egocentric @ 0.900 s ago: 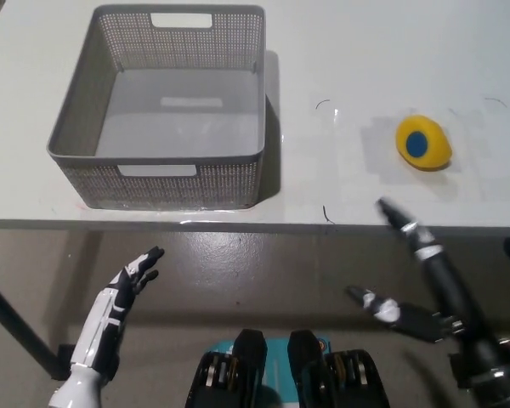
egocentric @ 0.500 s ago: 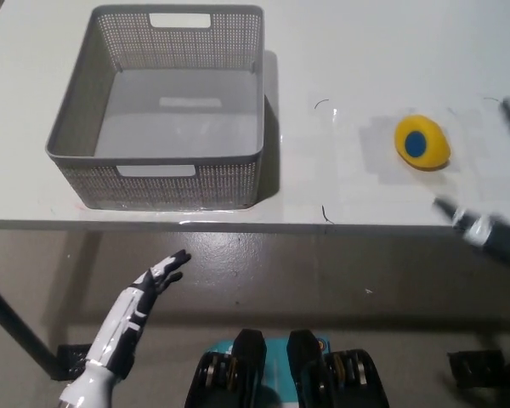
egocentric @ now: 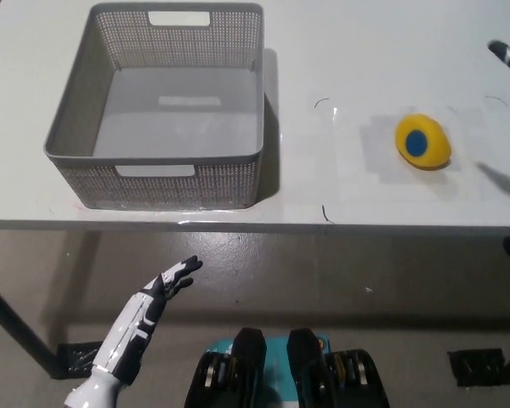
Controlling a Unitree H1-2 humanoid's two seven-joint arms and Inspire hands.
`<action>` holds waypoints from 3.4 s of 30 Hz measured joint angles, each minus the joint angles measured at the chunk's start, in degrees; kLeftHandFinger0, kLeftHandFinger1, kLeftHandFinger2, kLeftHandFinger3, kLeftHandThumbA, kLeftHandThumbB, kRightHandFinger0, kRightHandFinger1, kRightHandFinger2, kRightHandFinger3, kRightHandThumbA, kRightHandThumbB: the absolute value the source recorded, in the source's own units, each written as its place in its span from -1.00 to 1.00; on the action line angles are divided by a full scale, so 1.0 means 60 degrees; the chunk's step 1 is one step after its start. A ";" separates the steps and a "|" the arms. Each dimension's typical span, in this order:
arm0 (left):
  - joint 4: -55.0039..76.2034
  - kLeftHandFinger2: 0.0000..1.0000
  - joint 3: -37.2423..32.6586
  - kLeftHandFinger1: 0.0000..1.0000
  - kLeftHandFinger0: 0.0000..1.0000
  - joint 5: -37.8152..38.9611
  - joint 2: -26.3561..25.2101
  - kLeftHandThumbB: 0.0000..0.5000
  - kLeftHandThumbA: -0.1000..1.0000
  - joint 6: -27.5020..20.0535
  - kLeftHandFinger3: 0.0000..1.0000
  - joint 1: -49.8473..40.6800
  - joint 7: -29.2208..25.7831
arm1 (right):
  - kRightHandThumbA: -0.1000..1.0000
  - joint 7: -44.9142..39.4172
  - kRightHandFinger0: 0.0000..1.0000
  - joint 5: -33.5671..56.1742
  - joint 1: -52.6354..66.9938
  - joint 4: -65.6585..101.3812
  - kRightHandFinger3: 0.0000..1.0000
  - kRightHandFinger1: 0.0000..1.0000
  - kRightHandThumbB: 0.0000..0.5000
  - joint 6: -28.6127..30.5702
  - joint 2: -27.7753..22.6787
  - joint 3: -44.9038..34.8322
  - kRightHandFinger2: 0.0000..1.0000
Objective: Use the right hand to pick up a yellow duck toy and place it into a container on the left hand side
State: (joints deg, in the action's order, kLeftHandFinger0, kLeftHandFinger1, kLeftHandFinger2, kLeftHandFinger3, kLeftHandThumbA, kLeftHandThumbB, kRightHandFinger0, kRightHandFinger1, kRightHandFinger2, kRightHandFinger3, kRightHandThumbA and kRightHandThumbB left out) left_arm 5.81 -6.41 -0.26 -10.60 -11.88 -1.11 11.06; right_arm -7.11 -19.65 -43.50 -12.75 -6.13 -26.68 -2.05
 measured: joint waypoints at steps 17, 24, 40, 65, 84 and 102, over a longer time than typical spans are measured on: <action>0.0011 1.00 0.0018 1.00 1.00 -0.0006 0.0002 0.20 1.00 -0.0016 1.00 -0.0271 -0.0002 | 1.00 -0.2149 1.00 -0.1025 -0.4605 -0.7767 1.00 1.00 0.92 -0.0133 -0.0230 0.4068 1.00; 0.0010 1.00 0.0039 1.00 1.00 -0.0004 0.0002 0.21 1.00 -0.0084 1.00 -0.0302 -0.0002 | 1.00 -0.3106 1.00 -0.0986 -0.5118 -0.9432 1.00 1.00 0.51 0.0117 0.0093 0.4354 1.00; 0.0005 1.00 0.0051 1.00 1.00 -0.0004 0.0003 0.16 1.00 -0.0170 1.00 -0.0376 -0.0003 | 1.00 -0.4403 1.00 -0.1057 -0.5174 -1.0990 1.00 1.00 0.50 0.0925 0.0929 0.4889 1.00; 0.0005 1.00 0.0202 1.00 1.00 0.0013 0.0006 0.11 1.00 -0.0344 1.00 -0.0386 -0.0003 | 1.00 -0.4643 1.00 -0.1456 -0.5247 -1.1105 1.00 1.00 0.71 0.1115 0.1082 0.5533 1.00; 0.0091 1.00 0.0568 1.00 1.00 0.0043 0.0008 0.18 1.00 -0.0463 1.00 -0.0641 -0.0004 | 1.00 -0.4641 1.00 -0.1860 -0.5379 -1.1453 1.00 1.00 0.65 0.0938 0.1122 0.6019 1.00; 0.0089 1.00 0.0574 1.00 1.00 0.0229 0.0007 0.11 1.00 -0.0495 1.00 -0.0583 -0.0003 | 1.00 -0.4395 1.00 -0.1864 -0.5279 -1.1542 1.00 1.00 0.83 0.0784 0.1298 0.5933 1.00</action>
State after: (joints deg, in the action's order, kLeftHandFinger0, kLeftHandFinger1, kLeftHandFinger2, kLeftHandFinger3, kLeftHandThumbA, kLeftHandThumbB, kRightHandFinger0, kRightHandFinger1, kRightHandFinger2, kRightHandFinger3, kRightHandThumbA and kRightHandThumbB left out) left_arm 6.35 -2.96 1.12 -10.55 -14.85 -4.61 11.04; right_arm -33.48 -30.83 -75.17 -82.01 -1.42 -18.89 33.54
